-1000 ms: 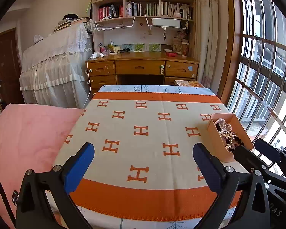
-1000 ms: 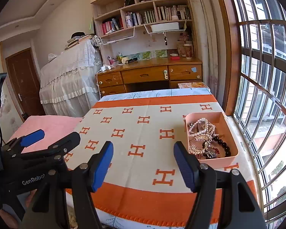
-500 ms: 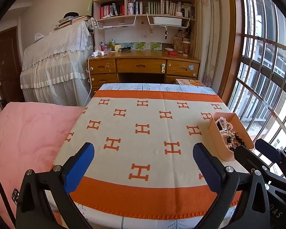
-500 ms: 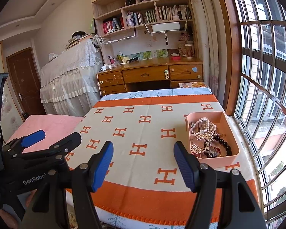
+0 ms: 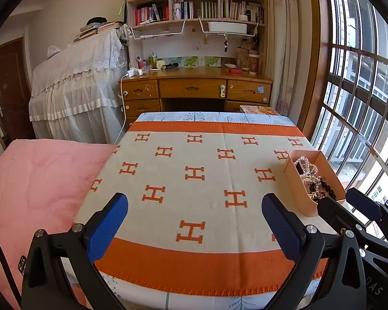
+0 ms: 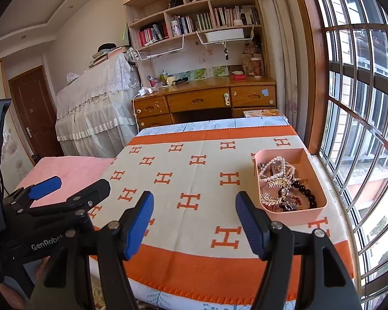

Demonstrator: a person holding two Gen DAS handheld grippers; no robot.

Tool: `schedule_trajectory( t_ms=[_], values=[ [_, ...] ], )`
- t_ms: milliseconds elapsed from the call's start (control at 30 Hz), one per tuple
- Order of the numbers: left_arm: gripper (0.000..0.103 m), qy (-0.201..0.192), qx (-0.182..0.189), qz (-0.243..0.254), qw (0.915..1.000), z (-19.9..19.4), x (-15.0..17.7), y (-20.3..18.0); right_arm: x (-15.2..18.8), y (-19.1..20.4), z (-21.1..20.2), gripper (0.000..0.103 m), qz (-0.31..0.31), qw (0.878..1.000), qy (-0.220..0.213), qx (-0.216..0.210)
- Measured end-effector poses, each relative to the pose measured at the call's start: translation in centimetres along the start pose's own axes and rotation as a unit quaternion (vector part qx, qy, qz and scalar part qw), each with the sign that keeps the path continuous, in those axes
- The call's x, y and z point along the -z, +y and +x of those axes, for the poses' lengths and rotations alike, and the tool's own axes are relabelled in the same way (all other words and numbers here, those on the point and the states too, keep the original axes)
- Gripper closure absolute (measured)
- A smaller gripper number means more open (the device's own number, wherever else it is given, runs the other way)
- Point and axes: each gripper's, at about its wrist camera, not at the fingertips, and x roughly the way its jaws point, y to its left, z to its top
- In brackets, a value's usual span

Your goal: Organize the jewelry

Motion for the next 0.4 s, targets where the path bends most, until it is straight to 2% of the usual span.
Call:
schedule_trajectory(
  t_ms=[400],
  values=[
    [0.001, 0.013, -0.006, 0.003, 0.9999, 0.9, 0.1, 0.6, 0.7, 1.5, 0.4, 0.037, 0.005, 1.000, 0.013, -0.004]
  ],
)
